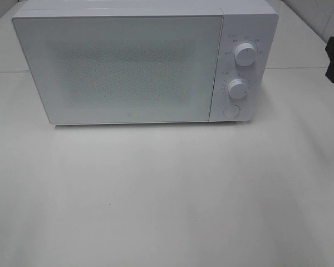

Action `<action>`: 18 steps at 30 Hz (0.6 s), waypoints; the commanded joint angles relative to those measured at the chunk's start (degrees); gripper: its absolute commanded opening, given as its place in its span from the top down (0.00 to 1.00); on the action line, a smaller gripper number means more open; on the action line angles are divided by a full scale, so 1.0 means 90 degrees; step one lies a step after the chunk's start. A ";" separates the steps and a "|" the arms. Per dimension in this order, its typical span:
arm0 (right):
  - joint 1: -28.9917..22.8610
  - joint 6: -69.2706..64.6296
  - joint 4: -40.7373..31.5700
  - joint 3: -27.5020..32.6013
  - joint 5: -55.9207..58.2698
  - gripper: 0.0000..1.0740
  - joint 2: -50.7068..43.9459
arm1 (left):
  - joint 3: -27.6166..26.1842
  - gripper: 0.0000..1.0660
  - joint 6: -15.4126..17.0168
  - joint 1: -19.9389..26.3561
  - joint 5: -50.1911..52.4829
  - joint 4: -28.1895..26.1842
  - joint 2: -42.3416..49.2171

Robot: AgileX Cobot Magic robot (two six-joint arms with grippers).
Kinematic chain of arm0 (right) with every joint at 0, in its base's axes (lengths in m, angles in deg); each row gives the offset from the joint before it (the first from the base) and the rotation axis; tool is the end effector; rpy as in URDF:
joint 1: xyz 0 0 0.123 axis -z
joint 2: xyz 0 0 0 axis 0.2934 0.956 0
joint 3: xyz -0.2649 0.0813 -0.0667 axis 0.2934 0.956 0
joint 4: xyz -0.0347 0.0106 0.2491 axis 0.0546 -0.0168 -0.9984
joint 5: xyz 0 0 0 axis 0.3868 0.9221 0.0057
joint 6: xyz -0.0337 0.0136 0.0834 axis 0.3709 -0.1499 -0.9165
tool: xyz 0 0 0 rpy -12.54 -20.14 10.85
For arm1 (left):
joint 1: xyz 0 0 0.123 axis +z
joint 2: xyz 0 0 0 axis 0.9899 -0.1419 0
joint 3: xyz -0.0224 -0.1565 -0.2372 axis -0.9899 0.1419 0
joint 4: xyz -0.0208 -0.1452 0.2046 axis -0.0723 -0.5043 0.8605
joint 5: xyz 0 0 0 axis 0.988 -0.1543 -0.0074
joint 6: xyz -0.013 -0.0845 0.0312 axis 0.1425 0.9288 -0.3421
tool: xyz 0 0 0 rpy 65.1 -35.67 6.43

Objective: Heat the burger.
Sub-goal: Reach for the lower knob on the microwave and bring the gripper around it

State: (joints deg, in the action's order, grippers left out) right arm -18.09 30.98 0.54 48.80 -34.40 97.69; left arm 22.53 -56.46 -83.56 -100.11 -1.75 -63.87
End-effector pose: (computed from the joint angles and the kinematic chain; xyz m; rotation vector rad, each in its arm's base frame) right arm 0.2292 0.0121 0.2209 -0.1269 1.5423 0.0394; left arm -0.0063 -0.0034 0.2791 0.1262 2.0289 -0.0150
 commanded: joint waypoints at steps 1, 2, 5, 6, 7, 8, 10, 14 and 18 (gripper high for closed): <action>0.0013 0.0185 -0.0076 -0.0019 -0.0331 0.26 0.0185 | 0.0006 0.04 0.0025 -0.0013 0.0089 -0.0019 0.0127; 0.0013 0.0178 -0.0076 -0.0019 -0.0573 0.27 0.0465 | 0.0006 0.04 0.0025 -0.0013 0.0089 -0.0019 0.0127; -0.0032 0.0166 -0.0051 0.0076 -0.1190 0.27 0.0968 | 0.0006 0.04 0.0025 -0.0013 0.0089 -0.0019 0.0127; -0.0172 0.0166 -0.0102 0.0134 -0.1490 0.27 0.1165 | 0.0006 0.04 0.0025 -0.0013 0.0089 -0.0019 0.0127; -0.0172 0.0166 -0.0102 0.0134 -0.1490 0.27 0.1165 | 0.0006 0.04 0.0025 -0.0013 0.0089 -0.0019 0.0127; -0.0484 0.0197 -0.0446 0.0255 -0.2044 0.27 0.1534 | 0.0006 0.04 0.0025 -0.0013 0.0089 -0.0019 0.0127; -0.0688 0.0267 -0.0694 0.0299 -0.2285 0.27 0.1732 | 0.0006 0.04 0.0025 -0.0013 0.0089 -0.0019 0.0127; -0.1693 0.0579 -0.1713 0.0325 -0.2737 0.28 0.2521 | 0.0006 0.04 0.0025 -0.0013 0.0089 -0.0019 0.0127; -0.2145 0.0573 -0.2107 0.0242 -0.2807 0.29 0.2744 | 0.0006 0.04 0.0025 -0.0013 0.0089 -0.0019 0.0127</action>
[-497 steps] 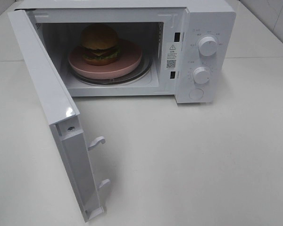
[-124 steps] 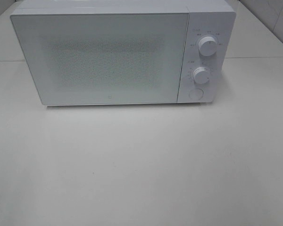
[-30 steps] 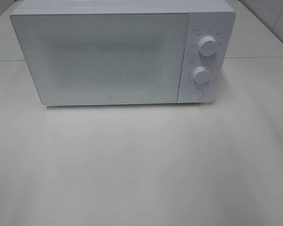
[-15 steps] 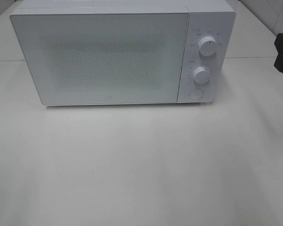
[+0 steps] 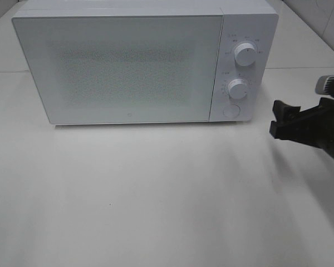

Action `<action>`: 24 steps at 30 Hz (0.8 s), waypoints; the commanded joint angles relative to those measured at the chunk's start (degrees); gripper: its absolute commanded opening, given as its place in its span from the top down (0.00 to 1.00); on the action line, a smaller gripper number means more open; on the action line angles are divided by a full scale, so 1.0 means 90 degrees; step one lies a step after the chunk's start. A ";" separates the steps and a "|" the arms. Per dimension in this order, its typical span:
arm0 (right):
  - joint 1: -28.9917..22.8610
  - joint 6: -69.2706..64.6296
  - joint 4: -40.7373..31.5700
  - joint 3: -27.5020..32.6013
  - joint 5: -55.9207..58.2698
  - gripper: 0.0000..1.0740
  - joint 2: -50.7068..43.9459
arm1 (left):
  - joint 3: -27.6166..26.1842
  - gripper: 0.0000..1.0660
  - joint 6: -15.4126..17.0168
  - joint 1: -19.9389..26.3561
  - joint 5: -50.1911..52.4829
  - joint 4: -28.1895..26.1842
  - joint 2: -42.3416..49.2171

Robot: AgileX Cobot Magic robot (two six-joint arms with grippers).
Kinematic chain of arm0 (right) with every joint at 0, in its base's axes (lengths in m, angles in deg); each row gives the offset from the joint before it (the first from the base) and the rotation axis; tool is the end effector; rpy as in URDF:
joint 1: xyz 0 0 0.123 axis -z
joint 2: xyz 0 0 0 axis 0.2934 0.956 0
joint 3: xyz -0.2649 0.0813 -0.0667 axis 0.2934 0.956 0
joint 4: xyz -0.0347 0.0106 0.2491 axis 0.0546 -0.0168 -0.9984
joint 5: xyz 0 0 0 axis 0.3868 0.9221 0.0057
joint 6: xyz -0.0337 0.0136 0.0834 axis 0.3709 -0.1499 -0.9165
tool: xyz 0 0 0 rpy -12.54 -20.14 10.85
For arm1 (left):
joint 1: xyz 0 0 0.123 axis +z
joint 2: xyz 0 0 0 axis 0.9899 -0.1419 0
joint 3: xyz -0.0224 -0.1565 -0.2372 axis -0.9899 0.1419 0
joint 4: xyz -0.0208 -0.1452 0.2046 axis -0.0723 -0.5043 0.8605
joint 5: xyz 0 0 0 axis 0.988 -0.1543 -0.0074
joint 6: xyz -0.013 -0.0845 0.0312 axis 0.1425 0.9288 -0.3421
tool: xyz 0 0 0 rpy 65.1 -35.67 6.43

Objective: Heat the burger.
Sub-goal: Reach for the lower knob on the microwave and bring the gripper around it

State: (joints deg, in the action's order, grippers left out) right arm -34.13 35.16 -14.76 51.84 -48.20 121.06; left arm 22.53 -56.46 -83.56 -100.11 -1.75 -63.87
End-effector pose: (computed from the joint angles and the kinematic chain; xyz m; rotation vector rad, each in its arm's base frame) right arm 0.2342 0.0579 0.1343 -0.1625 1.7599 0.0813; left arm -0.0063 -0.0034 0.2791 0.1262 2.0289 -0.0150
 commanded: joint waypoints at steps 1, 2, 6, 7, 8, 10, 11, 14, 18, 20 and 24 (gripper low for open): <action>-0.0649 0.0108 -0.0668 -0.0216 -0.1286 0.29 0.0299 | 0.0006 0.04 0.0025 -0.0013 0.0089 -0.0019 0.0127; -0.0777 0.0108 -0.0796 -0.0280 -0.1286 0.29 0.0376 | 0.0006 0.04 0.0025 -0.0013 0.0089 -0.0019 0.0127; -0.1140 0.0140 -0.1184 -0.0522 -0.1286 0.29 0.0547 | 0.0006 0.04 0.0025 -0.0013 0.0089 -0.0019 0.0127; -0.1362 0.0236 -0.1490 -0.0688 -0.1286 0.29 0.0630 | 0.0006 0.04 0.0025 -0.0013 0.0089 -0.0019 0.0127; -0.1477 0.0299 -0.1642 -0.0764 -0.1286 0.29 0.0675 | 0.0006 0.04 0.0025 -0.0013 0.0089 -0.0019 0.0127; -0.1668 0.0420 -0.1929 -0.0898 -0.1286 0.29 0.0764 | 0.0006 0.04 0.0025 -0.0013 0.0089 -0.0019 0.0127; -0.1744 0.0465 -0.2012 -0.0974 -0.1280 0.29 0.0809 | 0.0006 0.04 0.0025 -0.0013 0.0089 -0.0019 0.0127; -0.1840 0.0560 -0.2082 -0.1203 -0.1273 0.29 0.0936 | 0.0006 0.04 0.0025 -0.0013 0.0089 -0.0019 0.0127; -0.1891 0.0719 -0.2094 -0.1502 -0.1273 0.29 0.1050 | 0.0006 0.04 0.0025 -0.0013 0.0089 -0.0019 0.0127; -0.1891 0.0821 -0.2139 -0.1636 -0.1241 0.29 0.1050 | 0.0006 0.04 0.0025 -0.0013 0.0089 -0.0019 0.0127; -0.1884 0.0942 -0.2254 -0.1776 -0.1216 0.29 0.1101 | 0.0006 0.04 0.0025 -0.0013 0.0089 -0.0019 0.0127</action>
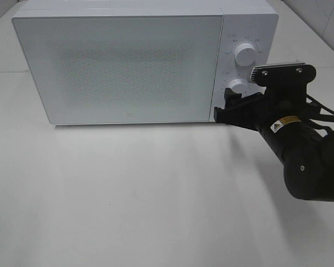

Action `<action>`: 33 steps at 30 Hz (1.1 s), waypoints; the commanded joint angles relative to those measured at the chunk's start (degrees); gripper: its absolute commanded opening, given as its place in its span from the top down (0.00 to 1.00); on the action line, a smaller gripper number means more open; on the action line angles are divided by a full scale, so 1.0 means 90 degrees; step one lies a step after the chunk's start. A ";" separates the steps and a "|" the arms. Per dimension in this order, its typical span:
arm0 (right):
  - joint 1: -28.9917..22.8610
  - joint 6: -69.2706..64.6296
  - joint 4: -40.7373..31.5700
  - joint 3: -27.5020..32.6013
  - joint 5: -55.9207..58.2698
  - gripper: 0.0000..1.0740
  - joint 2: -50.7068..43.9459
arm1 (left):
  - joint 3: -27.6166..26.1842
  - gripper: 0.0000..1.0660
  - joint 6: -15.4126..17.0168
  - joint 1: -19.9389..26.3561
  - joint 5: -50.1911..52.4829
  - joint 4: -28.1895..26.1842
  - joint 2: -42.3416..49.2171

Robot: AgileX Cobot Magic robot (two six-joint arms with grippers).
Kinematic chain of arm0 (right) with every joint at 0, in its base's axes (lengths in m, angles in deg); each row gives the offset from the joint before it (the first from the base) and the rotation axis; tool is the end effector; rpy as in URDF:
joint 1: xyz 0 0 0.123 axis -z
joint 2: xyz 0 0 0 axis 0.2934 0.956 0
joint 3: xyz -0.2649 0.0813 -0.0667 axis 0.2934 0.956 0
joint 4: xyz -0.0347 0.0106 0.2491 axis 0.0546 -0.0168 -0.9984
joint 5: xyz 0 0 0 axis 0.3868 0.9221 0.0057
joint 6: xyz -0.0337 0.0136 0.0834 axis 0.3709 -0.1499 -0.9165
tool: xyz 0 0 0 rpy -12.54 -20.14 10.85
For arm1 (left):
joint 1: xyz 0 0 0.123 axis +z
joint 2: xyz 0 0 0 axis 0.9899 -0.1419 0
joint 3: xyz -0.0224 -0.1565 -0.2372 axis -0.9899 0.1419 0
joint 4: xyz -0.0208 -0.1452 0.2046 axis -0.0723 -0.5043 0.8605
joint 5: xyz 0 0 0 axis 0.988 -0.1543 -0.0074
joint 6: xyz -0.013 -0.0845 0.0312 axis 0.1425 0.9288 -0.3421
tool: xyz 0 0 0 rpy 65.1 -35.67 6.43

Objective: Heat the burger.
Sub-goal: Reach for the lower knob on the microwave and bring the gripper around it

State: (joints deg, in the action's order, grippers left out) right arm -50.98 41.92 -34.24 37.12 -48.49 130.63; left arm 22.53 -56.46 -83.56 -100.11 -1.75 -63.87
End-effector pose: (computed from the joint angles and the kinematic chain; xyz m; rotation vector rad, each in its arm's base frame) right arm 0.2705 0.1330 0.1292 -0.1527 1.6936 0.0542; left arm -0.0063 -0.0034 0.2791 0.1262 2.0289 -0.0150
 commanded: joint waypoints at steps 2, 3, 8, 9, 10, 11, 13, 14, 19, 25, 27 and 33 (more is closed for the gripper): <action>-0.0013 0.0236 -0.0089 -0.0197 -0.1190 0.29 0.0083 | 0.0006 0.04 0.0025 -0.0013 0.0089 -0.0019 0.0127; -0.0013 0.0248 -0.0127 -0.0306 -0.1190 0.29 0.0229 | 0.0006 0.04 0.0025 -0.0013 0.0089 -0.0019 0.0127; -0.0013 0.0331 -0.0146 -0.0605 -0.1190 0.29 0.0458 | 0.0006 0.04 0.0025 -0.0013 0.0089 -0.0019 0.0127; -0.0013 0.0420 -0.0153 -0.0688 -0.1184 0.29 0.0503 | 0.0006 0.04 0.0025 -0.0013 0.0089 -0.0019 0.0127; -0.0013 0.0420 -0.0153 -0.0688 -0.1184 0.29 0.0503 | 0.0006 0.04 0.0025 -0.0013 0.0089 -0.0019 0.0127; -0.0013 0.0458 -0.0166 -0.0732 -0.1184 0.29 0.0528 | 0.0006 0.04 0.0025 -0.0013 0.0089 -0.0019 0.0127; -0.0013 0.0503 -0.0191 -0.0809 -0.1184 0.29 0.0611 | 0.0006 0.04 0.0025 -0.0013 0.0089 -0.0019 0.0127; -0.0013 0.0509 -0.0197 -0.0834 -0.1184 0.29 0.0656 | 0.0006 0.04 0.0025 -0.0013 0.0089 -0.0019 0.0127; -0.0013 0.0522 -0.0197 -0.0980 -0.1171 0.29 0.0802 | 0.0006 0.04 0.0025 -0.0013 0.0089 -0.0019 0.0127; -0.0013 0.0509 -0.0178 -0.1190 -0.1159 0.29 0.0993 | 0.0006 0.04 0.0025 -0.0013 0.0089 -0.0019 0.0127; -0.0013 0.0509 -0.0185 -0.1190 -0.1159 0.29 0.0993 | 0.0006 0.04 0.0025 -0.0013 0.0089 -0.0019 0.0127; -0.0013 0.0497 -0.0204 -0.1190 -0.1165 0.29 0.1076 | 0.0006 0.04 0.0025 -0.0013 0.0089 -0.0019 0.0127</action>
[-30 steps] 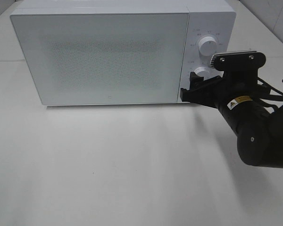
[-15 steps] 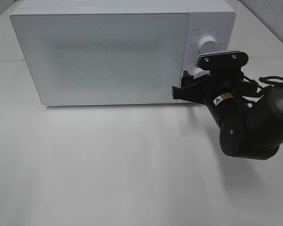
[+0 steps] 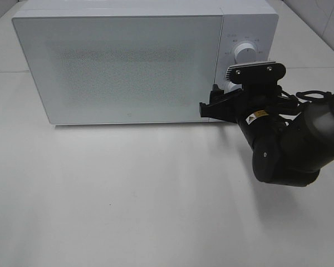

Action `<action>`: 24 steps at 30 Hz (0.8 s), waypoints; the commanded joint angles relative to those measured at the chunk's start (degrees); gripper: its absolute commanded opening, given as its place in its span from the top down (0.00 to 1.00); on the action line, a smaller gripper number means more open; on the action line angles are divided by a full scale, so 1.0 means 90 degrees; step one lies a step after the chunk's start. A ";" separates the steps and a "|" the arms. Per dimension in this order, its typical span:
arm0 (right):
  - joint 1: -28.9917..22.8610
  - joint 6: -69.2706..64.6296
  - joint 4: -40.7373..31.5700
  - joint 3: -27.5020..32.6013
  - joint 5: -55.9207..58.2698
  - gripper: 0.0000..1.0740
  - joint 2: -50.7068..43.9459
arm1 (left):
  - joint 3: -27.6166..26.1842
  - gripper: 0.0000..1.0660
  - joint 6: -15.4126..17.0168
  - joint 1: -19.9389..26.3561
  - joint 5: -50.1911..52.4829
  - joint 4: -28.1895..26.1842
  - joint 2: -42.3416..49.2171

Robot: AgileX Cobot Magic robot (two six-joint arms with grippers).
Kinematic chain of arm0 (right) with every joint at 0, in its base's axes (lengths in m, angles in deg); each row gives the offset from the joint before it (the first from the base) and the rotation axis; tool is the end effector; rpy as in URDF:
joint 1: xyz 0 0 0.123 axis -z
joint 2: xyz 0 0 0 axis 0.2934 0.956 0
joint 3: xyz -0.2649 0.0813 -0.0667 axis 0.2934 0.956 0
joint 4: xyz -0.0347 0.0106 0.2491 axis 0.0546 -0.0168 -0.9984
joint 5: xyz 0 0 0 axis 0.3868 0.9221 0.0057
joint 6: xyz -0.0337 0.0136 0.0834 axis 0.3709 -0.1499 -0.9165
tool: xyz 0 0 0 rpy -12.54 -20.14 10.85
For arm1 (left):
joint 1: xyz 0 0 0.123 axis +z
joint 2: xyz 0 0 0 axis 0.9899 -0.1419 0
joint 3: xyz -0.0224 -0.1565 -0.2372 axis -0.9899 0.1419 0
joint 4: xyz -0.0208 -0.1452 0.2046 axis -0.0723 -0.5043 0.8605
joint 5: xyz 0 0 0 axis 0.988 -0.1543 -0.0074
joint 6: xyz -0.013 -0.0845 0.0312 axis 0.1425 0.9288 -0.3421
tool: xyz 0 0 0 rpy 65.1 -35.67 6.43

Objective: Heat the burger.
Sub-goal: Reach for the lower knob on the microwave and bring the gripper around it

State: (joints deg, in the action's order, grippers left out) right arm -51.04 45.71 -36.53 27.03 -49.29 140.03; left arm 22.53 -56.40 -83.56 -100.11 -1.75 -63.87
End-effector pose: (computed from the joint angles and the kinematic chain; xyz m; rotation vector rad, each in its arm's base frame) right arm 0.3062 0.1536 0.1074 -0.1623 1.6729 -0.0119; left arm -0.0063 -0.0034 0.2791 0.1252 2.0289 -0.0156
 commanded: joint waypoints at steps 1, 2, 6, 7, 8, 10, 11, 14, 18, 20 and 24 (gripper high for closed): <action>-0.0006 0.0076 0.0051 -0.0070 -0.1076 0.29 0.0032 | 0.0006 0.04 0.0019 -0.0013 0.0089 -0.0019 0.0127; -0.0006 0.0070 0.0051 -0.0070 -0.1082 0.29 0.0051 | 0.0006 0.04 0.0019 -0.0013 0.0089 -0.0019 0.0127; -0.0006 0.0013 0.0051 -0.0127 -0.1101 0.29 0.0051 | 0.0006 0.04 0.0019 -0.0013 0.0089 -0.0019 0.0127; -0.0006 0.0013 0.0051 -0.0127 -0.1101 0.29 0.0051 | 0.0006 0.04 0.0019 -0.0013 0.0089 -0.0019 0.0127; -0.0006 0.0000 0.0051 -0.0197 -0.1063 0.29 0.0051 | 0.0006 0.04 0.0019 -0.0013 0.0089 -0.0019 0.0127; -0.0006 0.0000 0.0051 -0.0236 -0.1070 0.29 0.0051 | 0.0006 0.04 0.0019 -0.0013 0.0089 -0.0019 0.0127; -0.0006 0.0000 0.0051 -0.0248 -0.1070 0.29 0.0051 | 0.0006 0.04 0.0019 -0.0013 0.0089 -0.0019 0.0127; -0.0006 0.0006 0.0038 -0.0261 -0.1070 0.29 0.0051 | 0.0006 0.04 0.0019 -0.0013 0.0089 -0.0019 0.0127; -0.0006 0.0025 0.0038 -0.0261 -0.1070 0.29 0.0051 | 0.0006 0.04 0.0019 -0.0013 0.0089 -0.0019 0.0127; -0.0006 0.0025 0.0038 -0.0261 -0.1070 0.29 0.0051 | 0.0006 0.04 0.0019 -0.0013 0.0089 -0.0019 0.0127; -0.0006 0.0070 0.0038 -0.0261 -0.1070 0.29 0.0051 | 0.0006 0.04 0.0019 -0.0013 0.0089 -0.0019 0.0127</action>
State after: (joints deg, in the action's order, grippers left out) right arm -51.26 45.59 -36.93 25.60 -49.12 140.60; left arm 22.53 -56.35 -83.56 -100.11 -1.75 -63.87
